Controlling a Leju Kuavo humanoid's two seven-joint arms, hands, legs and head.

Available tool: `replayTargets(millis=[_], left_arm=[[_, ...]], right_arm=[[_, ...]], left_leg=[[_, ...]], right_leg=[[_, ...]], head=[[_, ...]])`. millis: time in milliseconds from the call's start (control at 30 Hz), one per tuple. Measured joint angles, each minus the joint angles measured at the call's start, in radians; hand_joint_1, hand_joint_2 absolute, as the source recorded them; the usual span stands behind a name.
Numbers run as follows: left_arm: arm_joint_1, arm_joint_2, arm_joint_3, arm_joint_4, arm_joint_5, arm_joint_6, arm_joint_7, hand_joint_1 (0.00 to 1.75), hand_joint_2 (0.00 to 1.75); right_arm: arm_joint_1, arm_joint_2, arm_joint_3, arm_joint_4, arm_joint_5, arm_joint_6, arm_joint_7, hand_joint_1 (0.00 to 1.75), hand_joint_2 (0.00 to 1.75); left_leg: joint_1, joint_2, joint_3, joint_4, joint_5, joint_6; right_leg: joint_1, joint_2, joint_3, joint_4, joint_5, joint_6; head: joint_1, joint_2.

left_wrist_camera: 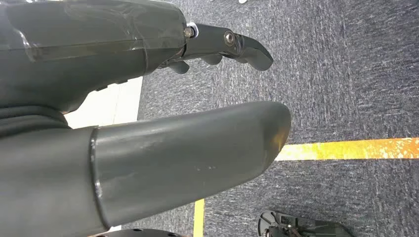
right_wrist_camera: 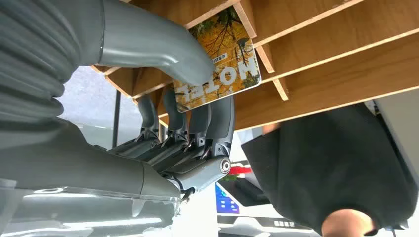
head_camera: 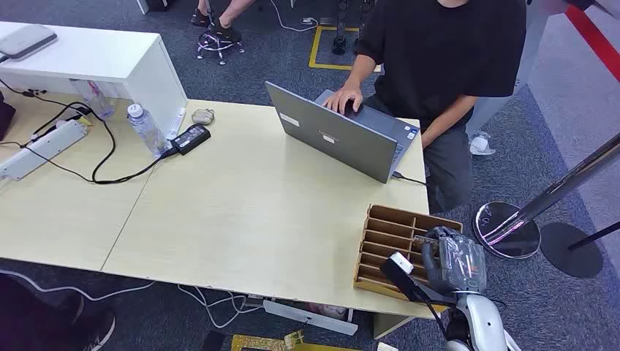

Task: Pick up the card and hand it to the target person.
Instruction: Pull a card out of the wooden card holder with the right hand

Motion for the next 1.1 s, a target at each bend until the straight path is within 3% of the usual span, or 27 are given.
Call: replayTargets(millis=[333, 1100], left_arm=[[0.000, 0.000, 0.000, 0.000, 0.000, 0.000, -0.005, 0.00, 0.00], [0.000, 0.001, 0.000, 0.000, 0.000, 0.000, -0.013, 0.00, 0.00]], right_arm=[[-0.006, -0.001, 0.004, 0.000, 0.001, 0.005, 0.002, 1.74, 1.75], [-0.009, -0.006, 0.004, 0.009, 0.036, -0.069, -0.007, 1.75, 1.75]], left_leg=[[0.000, 0.000, 0.000, 0.000, 0.000, 0.000], [0.000, 0.000, 0.000, 0.000, 0.000, 0.000]], right_leg=[[0.000, 0.000, 0.000, 0.000, 0.000, 0.000], [0.000, 0.000, 0.000, 0.000, 0.000, 0.000]], head=[[0.000, 0.000], [0.000, 0.000]])
